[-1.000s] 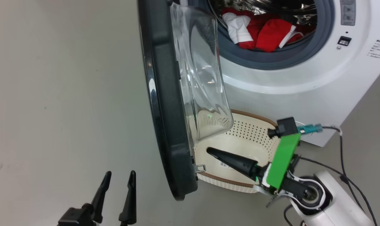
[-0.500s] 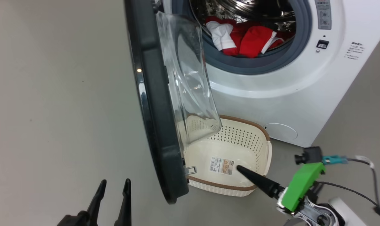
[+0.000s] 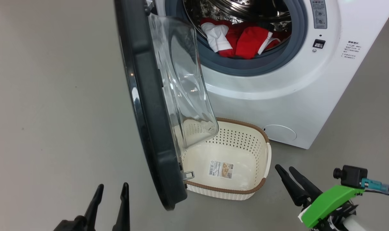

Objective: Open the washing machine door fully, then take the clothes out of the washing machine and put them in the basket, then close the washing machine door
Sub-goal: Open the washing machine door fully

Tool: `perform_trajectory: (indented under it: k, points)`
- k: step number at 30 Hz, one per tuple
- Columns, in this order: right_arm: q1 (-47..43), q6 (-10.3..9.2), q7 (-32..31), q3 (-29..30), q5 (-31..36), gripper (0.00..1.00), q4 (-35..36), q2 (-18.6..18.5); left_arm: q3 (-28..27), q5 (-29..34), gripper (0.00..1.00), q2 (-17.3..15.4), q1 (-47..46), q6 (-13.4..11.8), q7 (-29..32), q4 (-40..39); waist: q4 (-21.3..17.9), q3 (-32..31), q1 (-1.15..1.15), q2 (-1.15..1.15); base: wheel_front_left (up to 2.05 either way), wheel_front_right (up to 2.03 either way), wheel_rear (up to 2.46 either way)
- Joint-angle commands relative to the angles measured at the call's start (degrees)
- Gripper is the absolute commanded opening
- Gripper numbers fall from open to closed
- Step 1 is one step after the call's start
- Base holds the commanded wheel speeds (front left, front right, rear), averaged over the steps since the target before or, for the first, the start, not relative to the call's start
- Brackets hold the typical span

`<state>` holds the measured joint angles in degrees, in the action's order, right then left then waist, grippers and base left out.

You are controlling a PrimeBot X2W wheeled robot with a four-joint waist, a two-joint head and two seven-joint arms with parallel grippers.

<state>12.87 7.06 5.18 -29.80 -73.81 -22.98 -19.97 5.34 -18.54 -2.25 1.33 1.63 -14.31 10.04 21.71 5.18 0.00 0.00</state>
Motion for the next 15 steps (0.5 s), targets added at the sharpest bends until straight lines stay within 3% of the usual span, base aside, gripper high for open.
perform_trajectory:
  k: [1,6,15]
  points:
    - [1.20,0.43,3.14,-2.04,1.32,1.00,0.92,-1.42,-2.20,0.25,1.00,-0.63,-0.80,0.45,-0.69,-1.03,-0.14,-0.02,0.00,0.00,0.00,0.00,0.00]
    - [2.49,0.43,9.60,-6.48,7.52,1.00,-1.80,-4.27,-2.55,0.22,1.00,-0.63,-1.14,0.55,-0.69,-0.97,-0.37,0.08,0.00,0.00,0.00,0.00,0.00]
    - [-1.27,0.43,9.80,7.49,30.77,1.00,3.16,-0.59,-2.91,0.05,1.00,-0.63,-1.53,0.38,-0.69,-1.28,-0.76,0.31,0.00,0.00,0.00,0.00,0.00]
